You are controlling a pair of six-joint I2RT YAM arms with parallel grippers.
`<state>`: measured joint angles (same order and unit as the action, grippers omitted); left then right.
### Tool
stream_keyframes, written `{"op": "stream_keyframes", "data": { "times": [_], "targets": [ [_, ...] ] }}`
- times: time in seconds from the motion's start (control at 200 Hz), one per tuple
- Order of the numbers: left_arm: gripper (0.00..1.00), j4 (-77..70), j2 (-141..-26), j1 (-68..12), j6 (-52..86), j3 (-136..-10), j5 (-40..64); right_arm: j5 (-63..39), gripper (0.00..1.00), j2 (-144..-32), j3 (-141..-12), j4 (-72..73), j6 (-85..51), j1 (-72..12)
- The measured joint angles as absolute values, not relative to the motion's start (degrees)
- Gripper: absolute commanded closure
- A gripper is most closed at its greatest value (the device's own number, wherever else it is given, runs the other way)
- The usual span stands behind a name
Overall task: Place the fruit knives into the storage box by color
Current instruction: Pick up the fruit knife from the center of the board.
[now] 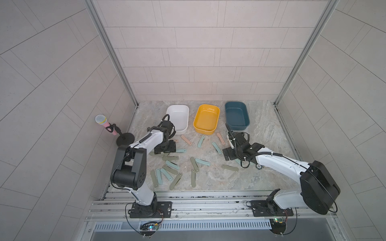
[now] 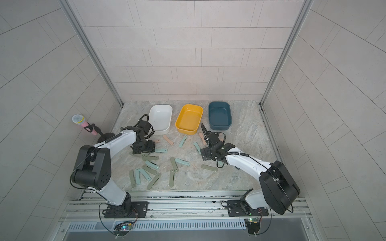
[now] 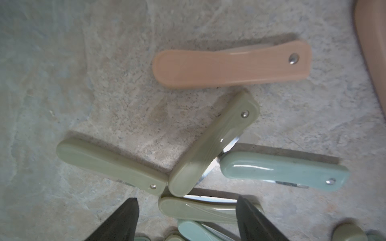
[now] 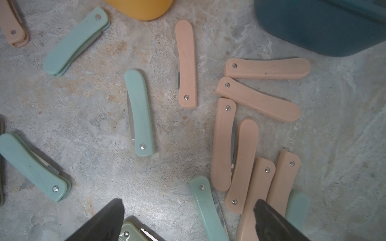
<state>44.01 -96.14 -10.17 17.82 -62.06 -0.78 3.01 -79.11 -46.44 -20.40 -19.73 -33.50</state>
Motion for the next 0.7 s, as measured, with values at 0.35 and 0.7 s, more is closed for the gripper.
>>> {"op": "stream_keyframes", "data": {
  "times": [0.35,0.7],
  "targets": [
    [0.35,45.0,-104.6,-10.5,15.6,-68.1,-0.7,3.0,0.0,-79.1,-46.4,-19.9,-19.7,-33.5],
    [0.61,44.9,-105.5,-11.3,15.6,-69.1,0.2,3.5,0.0,-78.3,-44.9,-20.0,-19.8,-33.5]
  ]
}}
